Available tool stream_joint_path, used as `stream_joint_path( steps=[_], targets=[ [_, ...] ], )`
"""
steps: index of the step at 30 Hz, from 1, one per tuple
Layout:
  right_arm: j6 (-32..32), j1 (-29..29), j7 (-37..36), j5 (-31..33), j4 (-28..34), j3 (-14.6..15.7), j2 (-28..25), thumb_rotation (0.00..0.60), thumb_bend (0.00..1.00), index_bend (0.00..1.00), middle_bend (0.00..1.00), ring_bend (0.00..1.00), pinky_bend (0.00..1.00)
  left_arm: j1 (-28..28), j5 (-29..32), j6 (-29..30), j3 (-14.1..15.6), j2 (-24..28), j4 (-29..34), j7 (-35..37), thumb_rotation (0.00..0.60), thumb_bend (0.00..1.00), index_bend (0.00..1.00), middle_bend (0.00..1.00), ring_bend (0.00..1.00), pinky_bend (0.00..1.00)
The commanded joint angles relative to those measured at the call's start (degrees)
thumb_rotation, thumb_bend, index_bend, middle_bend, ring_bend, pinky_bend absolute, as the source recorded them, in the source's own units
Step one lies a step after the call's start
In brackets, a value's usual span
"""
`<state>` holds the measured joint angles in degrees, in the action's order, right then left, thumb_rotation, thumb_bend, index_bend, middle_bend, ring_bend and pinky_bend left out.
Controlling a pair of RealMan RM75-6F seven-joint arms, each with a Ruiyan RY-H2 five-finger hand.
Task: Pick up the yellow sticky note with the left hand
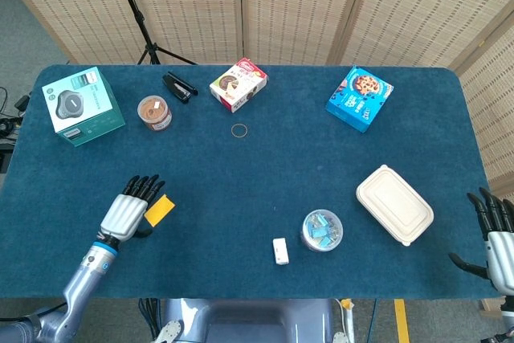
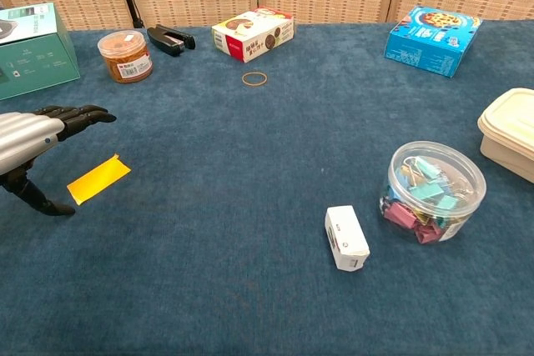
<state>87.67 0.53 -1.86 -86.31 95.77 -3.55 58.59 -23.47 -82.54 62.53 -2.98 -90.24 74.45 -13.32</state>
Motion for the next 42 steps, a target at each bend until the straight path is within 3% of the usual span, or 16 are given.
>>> stream_joint_path(
  steps=[1,18,22,28,35,38,42],
  targets=[
    [0.0,0.0,-0.1,0.0,0.0,0.0,0.0,0.600,0.00,0.00,0.00,0.00,0.00,-0.3,0.5,-0.1,-0.3,-0.3,-0.4,-0.2,0.600,0.00,0.00,0.00,0.00,0.00],
    [-0.2,0.1,-0.3,0.5,-0.2,-0.1,-0.1,0.600,0.00,0.00,0.00,0.00,0.00,-2.9,2.7,-1.4,-1.6,-2.2,-2.9,-0.6,0.600,0.01,0.01,0.00,0.00,0.00],
    [-0.2,0.0,-0.4,0.3,-0.2,0.0,-0.2,0.600,0.00,0.00,0.00,0.00,0.00,-3.0,2.9,-1.7,-0.9,-1.8,-2.9,-1.1,0.600,0.05,0.21,0.00,0.00,0.00],
    [-0.1,0.0,-0.7,0.1,-0.1,0.1,-0.4,0.600,0.00,0.00,0.00,0.00,0.00,-2.9,3.3,-1.7,-0.5,-1.5,-2.7,-1.7,0.600,0.21,0.38,0.00,0.00,0.00],
    [0.0,-0.1,-0.8,0.1,0.0,0.1,-0.5,0.600,0.00,0.00,0.00,0.00,0.00,-3.0,3.9,-2.0,0.0,-1.7,-2.6,-2.7,0.600,0.26,0.43,0.00,0.00,0.00],
    [0.0,-0.1,-0.9,0.2,-0.1,0.1,-0.5,0.600,0.00,0.00,0.00,0.00,0.00,-3.0,4.0,-1.9,0.2,-1.8,-2.6,-2.9,0.600,0.33,0.49,0.00,0.00,0.00],
    [0.0,-0.1,-1.0,0.1,-0.1,0.1,-0.6,0.600,0.00,0.00,0.00,0.00,0.00,-2.9,4.2,-1.7,0.3,-1.9,-2.8,-3.0,0.600,0.35,0.54,0.00,0.00,0.00]
  ],
)
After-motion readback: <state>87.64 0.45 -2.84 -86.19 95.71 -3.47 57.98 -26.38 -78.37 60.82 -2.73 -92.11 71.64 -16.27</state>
